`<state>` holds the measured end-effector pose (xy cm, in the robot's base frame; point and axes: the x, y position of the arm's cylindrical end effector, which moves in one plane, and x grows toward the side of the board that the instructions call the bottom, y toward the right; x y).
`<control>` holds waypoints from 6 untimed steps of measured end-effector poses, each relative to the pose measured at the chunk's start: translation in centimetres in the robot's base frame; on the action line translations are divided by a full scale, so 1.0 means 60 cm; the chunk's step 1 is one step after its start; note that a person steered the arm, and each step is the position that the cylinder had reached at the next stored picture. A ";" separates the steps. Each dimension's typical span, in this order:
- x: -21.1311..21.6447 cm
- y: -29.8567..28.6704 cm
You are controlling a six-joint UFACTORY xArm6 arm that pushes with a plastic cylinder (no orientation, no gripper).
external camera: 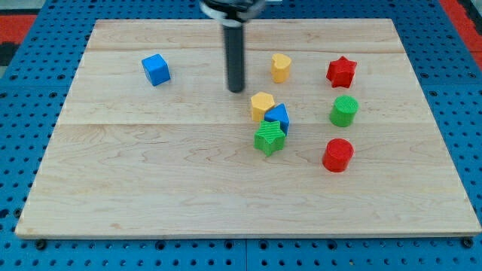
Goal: Push the yellow hexagon into the green star and blue triangle
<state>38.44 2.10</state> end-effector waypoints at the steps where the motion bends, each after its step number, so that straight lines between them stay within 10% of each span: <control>1: 0.047 0.053; 4: 0.111 0.170; 6: 0.180 -0.004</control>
